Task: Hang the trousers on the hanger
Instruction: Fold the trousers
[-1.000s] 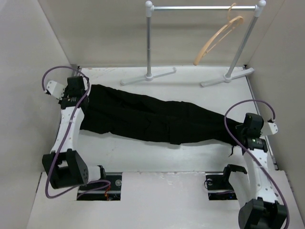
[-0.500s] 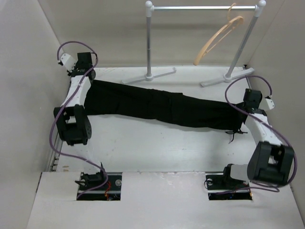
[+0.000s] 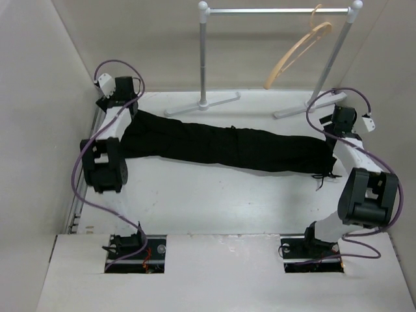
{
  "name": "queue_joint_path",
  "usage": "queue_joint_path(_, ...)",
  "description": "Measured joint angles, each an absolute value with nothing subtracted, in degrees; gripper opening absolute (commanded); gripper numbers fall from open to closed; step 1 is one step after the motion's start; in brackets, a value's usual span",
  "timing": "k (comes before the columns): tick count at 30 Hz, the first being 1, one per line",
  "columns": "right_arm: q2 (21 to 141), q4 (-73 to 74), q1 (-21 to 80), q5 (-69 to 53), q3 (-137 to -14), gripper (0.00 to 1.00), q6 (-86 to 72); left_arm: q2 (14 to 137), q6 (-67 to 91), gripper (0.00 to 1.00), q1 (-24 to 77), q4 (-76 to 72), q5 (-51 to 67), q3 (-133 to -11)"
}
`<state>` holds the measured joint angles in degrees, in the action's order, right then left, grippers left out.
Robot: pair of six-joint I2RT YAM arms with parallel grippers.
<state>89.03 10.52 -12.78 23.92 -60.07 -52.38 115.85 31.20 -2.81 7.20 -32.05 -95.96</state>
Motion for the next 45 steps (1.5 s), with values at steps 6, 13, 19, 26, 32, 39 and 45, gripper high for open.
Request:
queue_joint_path(6,74.0,6.4,-7.3,24.8,-50.8,0.7,-50.5,85.0,38.7,0.42,0.6,0.4,-31.0,-61.6)
queue_joint_path(13,62.8,4.0,3.6,25.5,-39.4,0.14,-49.3,73.3,51.2,0.72,-11.0,-4.9,-21.5,-36.0)
queue_joint_path(19,59.0,4.3,10.7,24.6,-33.3,0.34,-48.8,82.9,56.1,0.78,-13.2,-13.6,-14.8,-33.7)
queue_joint_path(26,54.3,3.5,17.8,25.3,-28.8,0.49,-48.0,94.2,61.8,0.71,-13.7,-29.6,-10.7,-37.2)
queue_joint_path(32,52.2,4.4,18.3,26.6,-25.0,0.61,-47.9,100.5,68.3,0.44,-14.4,-36.5,-8.1,-39.2)
queue_joint_path(39,48.7,8.2,12.0,27.6,-24.4,0.68,-48.4,104.4,70.0,0.08,-15.5,-34.2,-8.9,-42.7)
queue_joint_path(45,51.2,11.2,0.1,27.9,-22.9,0.68,-51.6,104.4,69.0,0.06,-16.6,-27.4,-12.4,-46.3)
